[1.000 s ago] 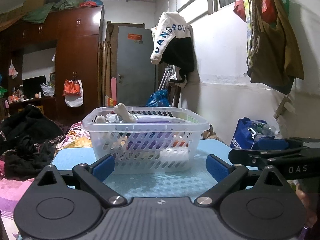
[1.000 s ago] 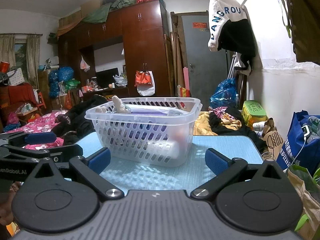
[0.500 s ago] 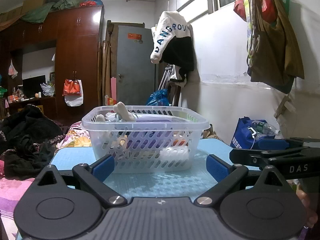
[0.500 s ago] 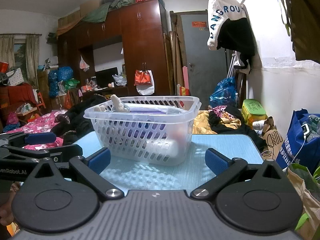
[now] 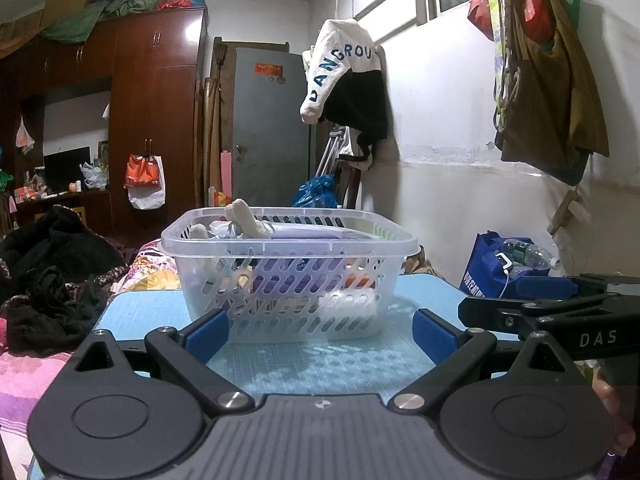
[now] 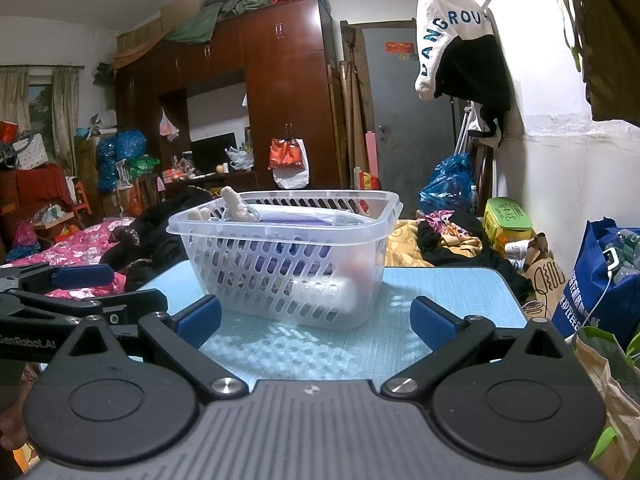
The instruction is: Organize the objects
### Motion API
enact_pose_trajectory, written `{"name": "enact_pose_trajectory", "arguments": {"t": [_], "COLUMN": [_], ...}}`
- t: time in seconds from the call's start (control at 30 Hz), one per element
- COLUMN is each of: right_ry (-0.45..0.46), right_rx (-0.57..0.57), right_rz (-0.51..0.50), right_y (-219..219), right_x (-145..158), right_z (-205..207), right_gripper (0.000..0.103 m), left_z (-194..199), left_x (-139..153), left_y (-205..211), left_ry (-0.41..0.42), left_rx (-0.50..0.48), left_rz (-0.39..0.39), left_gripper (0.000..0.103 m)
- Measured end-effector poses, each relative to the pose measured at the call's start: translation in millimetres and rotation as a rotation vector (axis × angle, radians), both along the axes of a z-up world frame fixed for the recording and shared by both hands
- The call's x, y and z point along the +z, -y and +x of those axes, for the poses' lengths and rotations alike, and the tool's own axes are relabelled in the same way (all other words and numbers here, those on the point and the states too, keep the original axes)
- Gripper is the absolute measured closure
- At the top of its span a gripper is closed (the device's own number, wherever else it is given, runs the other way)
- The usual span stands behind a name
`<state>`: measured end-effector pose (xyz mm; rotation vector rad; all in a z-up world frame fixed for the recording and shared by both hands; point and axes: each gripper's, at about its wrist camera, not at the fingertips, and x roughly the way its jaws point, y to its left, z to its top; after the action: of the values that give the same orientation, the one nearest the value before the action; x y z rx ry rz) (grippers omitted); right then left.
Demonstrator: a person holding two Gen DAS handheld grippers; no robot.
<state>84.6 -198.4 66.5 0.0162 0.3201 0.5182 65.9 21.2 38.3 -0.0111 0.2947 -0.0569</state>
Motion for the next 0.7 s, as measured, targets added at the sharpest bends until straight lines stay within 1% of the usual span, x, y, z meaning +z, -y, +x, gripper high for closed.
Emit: {"name": "enact_pose_trajectory", "arguments": {"t": [0.37, 0.7], "right_ry": [-0.001, -0.002], "right_rx": [0.0, -0.001], "right_rz": [-0.007, -0.009], "right_y": [-0.7, -1.3], "right_x": [-2.0, -2.7], "right_z": [-1.1, -0.9], "right_gripper": [0.0, 0.0], "left_z": [-0.6, -4.7], "left_x": [-0.6, 0.2], "left_y": [-0.2, -0.4], "left_ry": [0.005, 0.033], "left_rx": [-0.006, 0.003], "left_rz": [-0.003, -0.006], "left_gripper": [0.004, 0.004]}}
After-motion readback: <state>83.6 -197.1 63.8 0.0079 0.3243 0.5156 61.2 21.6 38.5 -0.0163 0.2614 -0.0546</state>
